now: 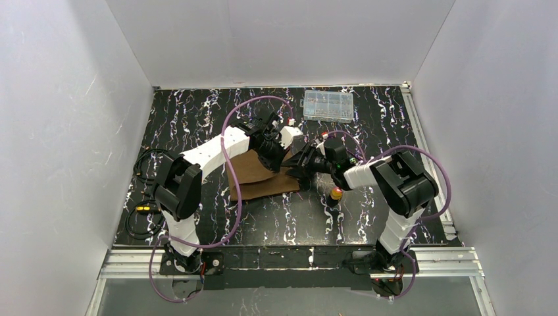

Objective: Fold the napkin into a case and place the utensils inside
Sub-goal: Fold the top corner of the square-folded napkin at the center of the board.

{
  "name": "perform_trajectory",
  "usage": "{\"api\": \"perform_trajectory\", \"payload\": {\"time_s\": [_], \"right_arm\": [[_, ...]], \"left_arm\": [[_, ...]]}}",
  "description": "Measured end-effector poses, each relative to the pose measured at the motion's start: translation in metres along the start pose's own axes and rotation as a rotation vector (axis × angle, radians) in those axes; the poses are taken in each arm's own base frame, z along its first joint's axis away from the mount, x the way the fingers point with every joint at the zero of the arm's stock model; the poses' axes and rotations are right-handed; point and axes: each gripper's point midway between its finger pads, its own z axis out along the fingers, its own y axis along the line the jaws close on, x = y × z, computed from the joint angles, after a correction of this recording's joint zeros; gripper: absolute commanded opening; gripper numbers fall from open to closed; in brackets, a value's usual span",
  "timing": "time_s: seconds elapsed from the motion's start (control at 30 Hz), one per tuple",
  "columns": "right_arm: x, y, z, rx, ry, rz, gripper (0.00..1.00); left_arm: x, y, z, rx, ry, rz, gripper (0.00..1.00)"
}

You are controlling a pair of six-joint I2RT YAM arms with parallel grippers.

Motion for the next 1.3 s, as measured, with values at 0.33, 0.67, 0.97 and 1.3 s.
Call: {"api": "perform_trajectory", "payload": {"time_s": [0.33, 0.67, 0.97, 1.3], "right_arm": [[0.002, 0.003, 0.016, -0.005, 0.022, 0.002, 0.50], [0.003, 0.008, 0.019, -0.012, 0.024, -0.015, 0.01], [0.003, -0.013, 0.019, 0.095, 0.033, -0.047, 0.01], [-0.005, -0.009, 0.007, 0.198, 0.042, -0.182, 0.01]], "left_arm": [[-0.003, -0.004, 0.001, 0.013, -0.011, -0.035, 0.00], [0.001, -0.009, 0.006, 0.017, -0.004, -0.080, 0.13], [0.001, -0.016, -0.017, 0.015, 0.003, -0.104, 0.59], [0.032, 0.017, -0.076, -0.094, -0.030, -0.122, 0.50]]}}
